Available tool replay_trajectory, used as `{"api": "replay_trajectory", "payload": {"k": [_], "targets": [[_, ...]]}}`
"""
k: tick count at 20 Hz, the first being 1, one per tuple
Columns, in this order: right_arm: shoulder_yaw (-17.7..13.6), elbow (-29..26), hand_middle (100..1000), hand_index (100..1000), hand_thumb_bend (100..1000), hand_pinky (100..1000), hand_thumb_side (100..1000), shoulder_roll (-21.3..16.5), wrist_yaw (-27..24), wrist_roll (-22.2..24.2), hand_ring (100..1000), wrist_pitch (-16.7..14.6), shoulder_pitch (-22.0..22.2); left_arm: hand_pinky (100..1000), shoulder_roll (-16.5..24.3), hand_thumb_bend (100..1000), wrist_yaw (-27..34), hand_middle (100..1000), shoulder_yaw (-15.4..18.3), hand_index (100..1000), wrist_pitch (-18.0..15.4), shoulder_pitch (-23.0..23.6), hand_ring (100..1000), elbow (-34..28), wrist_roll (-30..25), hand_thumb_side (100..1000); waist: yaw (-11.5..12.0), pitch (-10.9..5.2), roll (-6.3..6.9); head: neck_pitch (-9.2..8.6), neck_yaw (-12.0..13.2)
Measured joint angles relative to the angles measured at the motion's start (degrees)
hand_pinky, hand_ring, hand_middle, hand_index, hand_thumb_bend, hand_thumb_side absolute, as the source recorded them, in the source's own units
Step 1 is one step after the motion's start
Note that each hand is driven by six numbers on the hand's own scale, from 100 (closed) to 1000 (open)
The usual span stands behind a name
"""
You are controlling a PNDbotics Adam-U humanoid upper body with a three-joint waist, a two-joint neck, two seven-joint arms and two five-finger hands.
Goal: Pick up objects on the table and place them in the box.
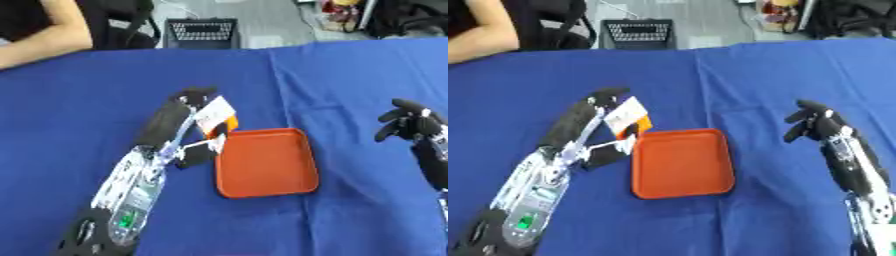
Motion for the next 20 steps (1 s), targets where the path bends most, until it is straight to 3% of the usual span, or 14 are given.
{"api": "replay_trajectory", "payload": {"k": [6,8,9,10,14,20], "targets": [[0.01,0.01,650,884,100,542,908,0.0,0.0,0.14,543,0.06,0.0,1000,-0.36,227,0.6,681,-2.11,1000,-3.27,-1.04,1000,3.79,-0.33,462,-0.17,0.0,0.0,0.0,0.08],[0.02,0.01,650,884,100,542,910,0.0,0.0,0.17,543,0.05,0.0,1000,-0.52,401,0.72,766,-2.77,1000,-4.7,-1.18,1000,5.11,-0.24,581,-0.17,0.0,0.0,0.0,0.08],[0.02,0.02,650,884,100,542,910,0.0,0.0,0.23,543,0.0,0.0,1000,-0.52,420,0.73,775,-3.1,1000,-5.56,-1.28,1000,5.74,-0.22,595,-0.17,0.0,0.0,0.0,0.08],[0.02,0.02,650,884,100,542,910,0.0,0.0,0.26,543,-0.03,0.0,1000,-0.52,595,0.73,846,-3.37,1000,-6.4,-1.28,1000,6.36,-0.19,722,-0.17,0.0,0.0,0.0,0.08],[0.02,0.02,650,884,100,542,910,0.0,0.0,0.34,543,-0.11,0.0,1000,-0.5,767,0.48,929,-3.87,1000,-9.35,-0.97,1000,7.67,0.37,818,-0.15,0.0,0.0,0.0,0.08],[0.02,0.03,650,884,100,542,909,0.0,0.0,0.37,543,-0.12,0.0,1000,-0.49,770,0.12,933,-3.83,1000,-11.14,-0.65,1000,7.46,1.78,811,-0.06,0.0,0.0,0.0,0.08]]}}
